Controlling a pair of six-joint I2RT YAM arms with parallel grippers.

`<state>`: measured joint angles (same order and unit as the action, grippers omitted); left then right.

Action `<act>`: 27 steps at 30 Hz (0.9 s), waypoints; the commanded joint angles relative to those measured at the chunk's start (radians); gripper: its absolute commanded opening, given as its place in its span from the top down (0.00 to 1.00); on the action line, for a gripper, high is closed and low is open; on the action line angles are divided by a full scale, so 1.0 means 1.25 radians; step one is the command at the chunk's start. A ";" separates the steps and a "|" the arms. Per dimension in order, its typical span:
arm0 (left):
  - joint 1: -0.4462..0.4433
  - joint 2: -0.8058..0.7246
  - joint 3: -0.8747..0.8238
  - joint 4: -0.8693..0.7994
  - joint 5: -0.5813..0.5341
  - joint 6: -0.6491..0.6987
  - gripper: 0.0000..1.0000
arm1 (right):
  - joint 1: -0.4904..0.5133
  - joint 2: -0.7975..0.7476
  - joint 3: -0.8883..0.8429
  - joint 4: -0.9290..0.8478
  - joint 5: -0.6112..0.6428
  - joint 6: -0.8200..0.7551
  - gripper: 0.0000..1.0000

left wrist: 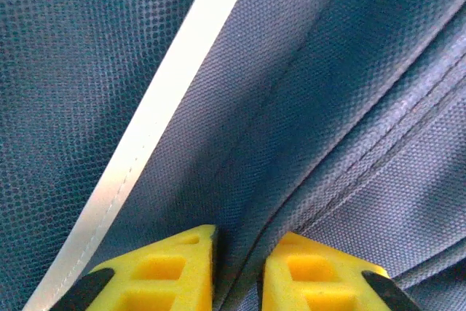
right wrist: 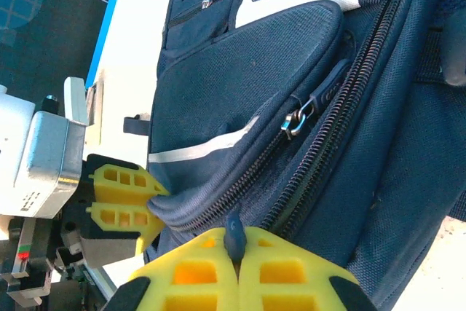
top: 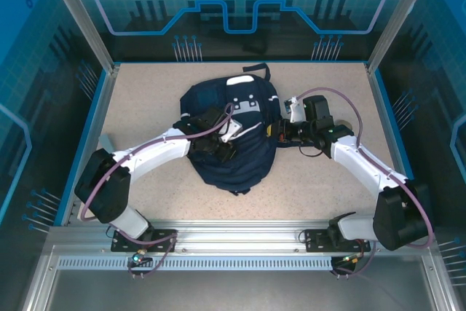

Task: Pack books, pencil case, and school supplies into a backpack

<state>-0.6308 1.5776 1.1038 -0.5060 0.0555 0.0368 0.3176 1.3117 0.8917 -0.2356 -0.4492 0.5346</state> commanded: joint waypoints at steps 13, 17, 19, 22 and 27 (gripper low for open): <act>0.007 -0.073 0.049 0.128 -0.031 -0.075 0.93 | 0.181 -0.087 -0.111 0.095 -0.038 -0.061 1.00; 0.007 -0.084 0.058 0.153 0.001 -0.095 0.94 | 0.254 -0.036 -0.104 0.152 -0.006 -0.034 1.00; 0.007 -0.092 0.060 0.169 0.009 -0.102 0.94 | 0.298 0.000 -0.084 0.161 0.029 -0.026 1.00; 0.007 -0.107 0.059 0.196 0.014 -0.110 0.95 | 0.358 0.048 -0.064 0.177 0.109 -0.007 1.00; 0.007 -0.113 0.060 0.201 0.026 -0.113 0.95 | 0.401 0.060 -0.075 0.213 0.193 0.027 0.98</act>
<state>-0.6170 1.5078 1.1038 -0.5133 0.0219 -0.0284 0.7631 1.3685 0.8001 0.0132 -0.1989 0.5236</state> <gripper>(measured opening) 0.075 0.061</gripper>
